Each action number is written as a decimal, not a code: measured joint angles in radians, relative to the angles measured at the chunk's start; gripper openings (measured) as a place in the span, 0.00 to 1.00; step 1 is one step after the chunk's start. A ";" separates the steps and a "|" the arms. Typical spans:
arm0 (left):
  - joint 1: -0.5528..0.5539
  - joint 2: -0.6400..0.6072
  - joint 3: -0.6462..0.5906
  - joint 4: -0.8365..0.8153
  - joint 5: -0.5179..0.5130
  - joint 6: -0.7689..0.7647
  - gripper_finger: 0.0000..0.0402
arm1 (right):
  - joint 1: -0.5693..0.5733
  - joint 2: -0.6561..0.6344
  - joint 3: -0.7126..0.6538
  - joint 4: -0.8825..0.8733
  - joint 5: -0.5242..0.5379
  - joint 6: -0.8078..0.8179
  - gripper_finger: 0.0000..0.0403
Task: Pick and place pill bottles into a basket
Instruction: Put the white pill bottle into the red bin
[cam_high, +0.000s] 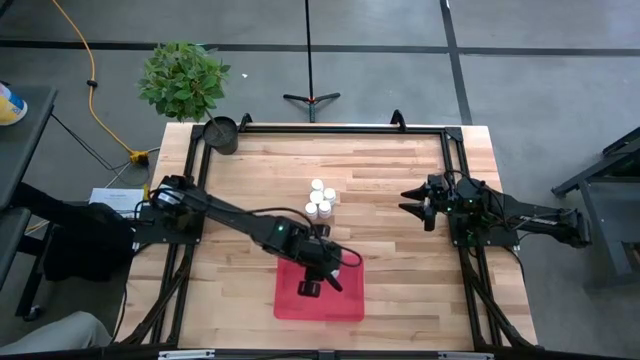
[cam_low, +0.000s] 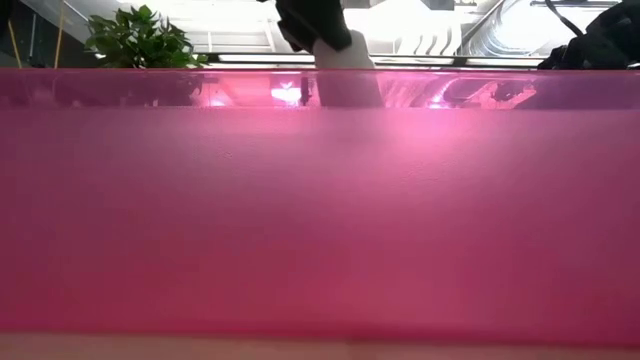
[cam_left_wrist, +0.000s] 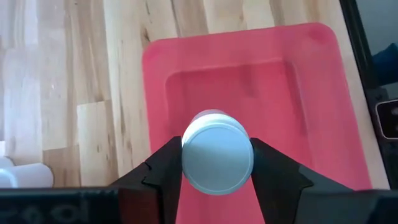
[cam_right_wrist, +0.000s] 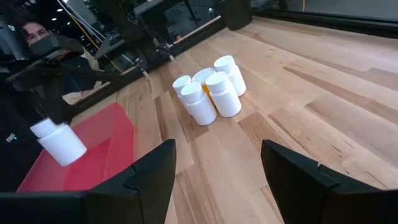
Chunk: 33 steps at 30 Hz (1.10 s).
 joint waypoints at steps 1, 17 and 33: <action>0.000 0.000 0.000 0.000 0.000 0.000 0.48 | 0.000 0.000 0.000 0.000 0.000 0.000 0.56; 0.046 0.001 0.000 0.055 0.005 0.019 0.48 | 0.000 0.000 0.000 0.000 -0.002 -0.001 0.56; 0.043 0.070 -0.001 0.087 0.034 0.004 0.49 | 0.000 0.000 0.000 -0.002 -0.002 -0.027 0.56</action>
